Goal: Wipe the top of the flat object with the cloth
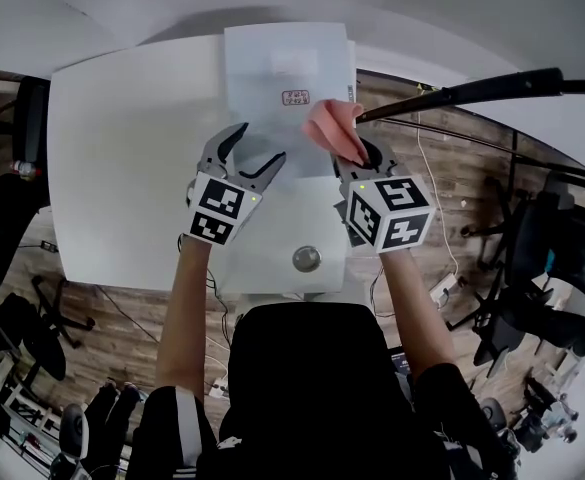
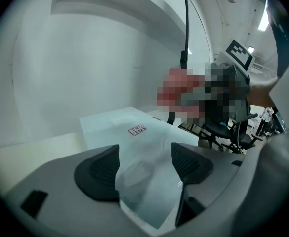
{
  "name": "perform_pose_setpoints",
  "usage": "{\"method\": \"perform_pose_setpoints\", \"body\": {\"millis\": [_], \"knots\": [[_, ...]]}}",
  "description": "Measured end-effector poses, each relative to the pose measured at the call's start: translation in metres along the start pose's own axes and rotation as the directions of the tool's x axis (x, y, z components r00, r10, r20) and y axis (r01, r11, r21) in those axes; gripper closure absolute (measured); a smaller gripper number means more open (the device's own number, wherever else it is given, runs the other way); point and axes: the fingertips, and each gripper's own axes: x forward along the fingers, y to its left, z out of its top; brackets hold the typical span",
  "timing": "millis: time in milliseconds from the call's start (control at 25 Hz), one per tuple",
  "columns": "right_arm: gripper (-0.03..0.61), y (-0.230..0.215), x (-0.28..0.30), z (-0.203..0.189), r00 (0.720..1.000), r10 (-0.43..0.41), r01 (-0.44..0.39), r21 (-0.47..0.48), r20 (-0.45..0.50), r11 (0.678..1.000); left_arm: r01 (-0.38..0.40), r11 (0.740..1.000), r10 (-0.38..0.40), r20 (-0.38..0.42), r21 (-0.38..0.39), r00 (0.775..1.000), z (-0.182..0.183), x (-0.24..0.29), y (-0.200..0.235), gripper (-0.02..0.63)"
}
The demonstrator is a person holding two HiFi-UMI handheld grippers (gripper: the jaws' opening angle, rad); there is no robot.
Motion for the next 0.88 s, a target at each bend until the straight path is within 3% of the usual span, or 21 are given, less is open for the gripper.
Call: {"method": "perform_pose_setpoints", "body": {"millis": [360, 880], "knots": [[0.534, -0.004, 0.008, -0.014, 0.999, -0.001, 0.001, 0.004, -0.038, 1.0, -0.004, 1.0, 0.005, -0.111, 0.007, 0.994, -0.038, 0.013, -0.004, 0.282], [0.534, -0.031, 0.018, -0.018, 0.996, -0.043, 0.042, -0.013, -0.081, 0.999, -0.029, 0.999, 0.033, -0.103, 0.044, 0.994, -0.041, 0.015, -0.004, 0.282]]}}
